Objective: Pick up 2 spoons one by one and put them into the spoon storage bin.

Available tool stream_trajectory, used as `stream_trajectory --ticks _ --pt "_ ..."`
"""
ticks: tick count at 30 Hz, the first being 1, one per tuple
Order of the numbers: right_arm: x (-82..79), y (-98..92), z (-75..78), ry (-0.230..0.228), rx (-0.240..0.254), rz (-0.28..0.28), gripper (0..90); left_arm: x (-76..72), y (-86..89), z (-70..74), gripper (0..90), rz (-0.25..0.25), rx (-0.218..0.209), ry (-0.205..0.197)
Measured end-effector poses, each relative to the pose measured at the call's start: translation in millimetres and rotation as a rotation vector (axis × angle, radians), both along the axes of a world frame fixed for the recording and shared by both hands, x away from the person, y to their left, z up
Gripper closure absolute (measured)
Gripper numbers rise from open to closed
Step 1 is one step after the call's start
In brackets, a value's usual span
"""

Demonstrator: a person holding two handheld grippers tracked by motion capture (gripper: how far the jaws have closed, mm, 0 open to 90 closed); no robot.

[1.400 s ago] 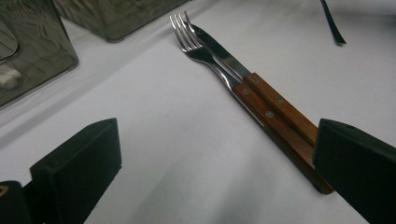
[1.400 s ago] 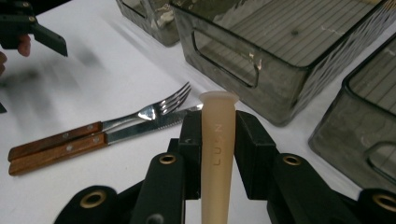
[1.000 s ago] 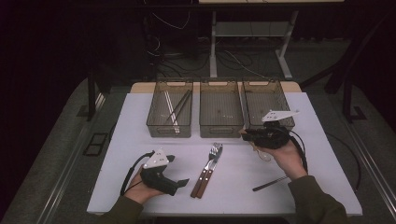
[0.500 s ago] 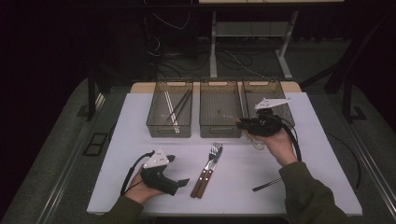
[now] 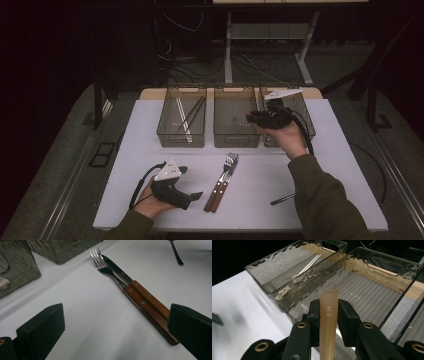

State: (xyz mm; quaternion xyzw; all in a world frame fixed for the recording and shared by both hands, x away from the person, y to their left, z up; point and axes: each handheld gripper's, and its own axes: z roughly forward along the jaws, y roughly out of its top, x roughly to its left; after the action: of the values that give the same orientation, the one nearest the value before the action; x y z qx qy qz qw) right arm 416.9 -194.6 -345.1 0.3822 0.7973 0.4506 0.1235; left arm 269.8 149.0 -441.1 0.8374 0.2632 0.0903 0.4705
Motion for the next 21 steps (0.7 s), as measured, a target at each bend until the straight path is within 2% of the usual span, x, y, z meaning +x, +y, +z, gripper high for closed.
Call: stream_trajectory --ticks 9,21 --pt "25.2 12.3 4.5 0.000 -0.023 -0.038 73.6 0.1 -0.1 0.4 0.2 -0.008 0.004 -0.003" --pt "54.0 24.5 -1.9 0.017 -0.068 -0.081 73.5 0.2 0.5 1.3 0.2 -0.014 0.001 -0.010"
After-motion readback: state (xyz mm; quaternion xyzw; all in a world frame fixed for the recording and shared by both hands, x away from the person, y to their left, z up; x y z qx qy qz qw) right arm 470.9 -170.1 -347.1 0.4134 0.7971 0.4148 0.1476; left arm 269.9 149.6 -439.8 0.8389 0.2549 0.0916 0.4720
